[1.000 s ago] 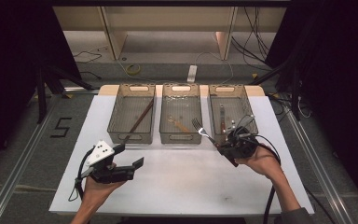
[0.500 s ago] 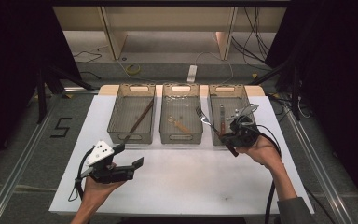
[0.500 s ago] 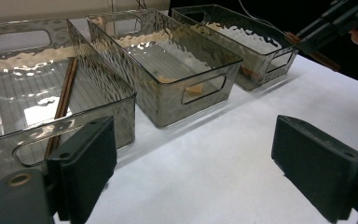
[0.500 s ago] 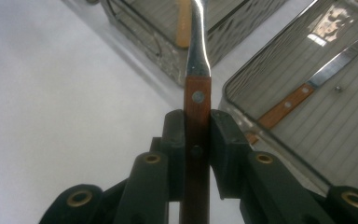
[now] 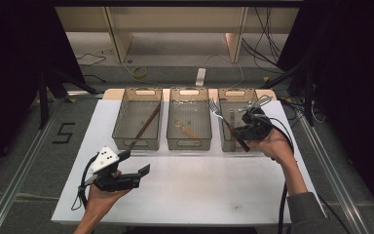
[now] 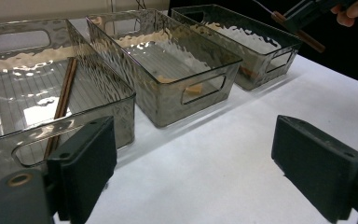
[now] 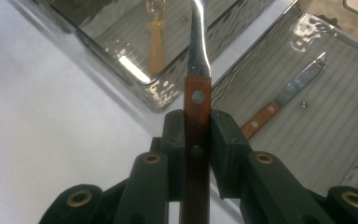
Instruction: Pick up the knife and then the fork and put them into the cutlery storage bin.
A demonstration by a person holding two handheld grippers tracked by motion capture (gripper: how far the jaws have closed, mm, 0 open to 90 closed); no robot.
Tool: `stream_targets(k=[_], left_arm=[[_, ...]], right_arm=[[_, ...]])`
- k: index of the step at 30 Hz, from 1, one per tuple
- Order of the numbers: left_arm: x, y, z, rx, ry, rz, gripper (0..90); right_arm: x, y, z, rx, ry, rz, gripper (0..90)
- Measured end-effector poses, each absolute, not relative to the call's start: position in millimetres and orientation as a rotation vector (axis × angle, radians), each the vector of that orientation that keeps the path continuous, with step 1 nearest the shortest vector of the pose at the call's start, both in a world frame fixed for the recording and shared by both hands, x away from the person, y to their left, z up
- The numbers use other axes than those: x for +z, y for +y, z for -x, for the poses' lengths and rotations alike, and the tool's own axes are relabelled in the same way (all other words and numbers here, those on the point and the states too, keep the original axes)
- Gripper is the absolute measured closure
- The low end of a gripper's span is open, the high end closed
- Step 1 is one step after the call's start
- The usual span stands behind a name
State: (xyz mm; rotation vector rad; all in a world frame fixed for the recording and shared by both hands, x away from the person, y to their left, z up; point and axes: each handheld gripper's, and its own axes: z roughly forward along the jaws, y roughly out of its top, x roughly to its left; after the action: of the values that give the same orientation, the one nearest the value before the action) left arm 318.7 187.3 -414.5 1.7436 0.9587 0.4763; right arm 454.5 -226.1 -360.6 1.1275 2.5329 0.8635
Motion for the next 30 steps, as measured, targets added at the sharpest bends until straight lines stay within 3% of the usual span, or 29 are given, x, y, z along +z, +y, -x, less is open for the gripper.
stream_targets(k=[30], left_arm=[[-414,187,-318,0.473,0.957,-1.744,13.5]], right_arm=[[-364,-240,-511,0.766,2.399,-1.362,77.2]])
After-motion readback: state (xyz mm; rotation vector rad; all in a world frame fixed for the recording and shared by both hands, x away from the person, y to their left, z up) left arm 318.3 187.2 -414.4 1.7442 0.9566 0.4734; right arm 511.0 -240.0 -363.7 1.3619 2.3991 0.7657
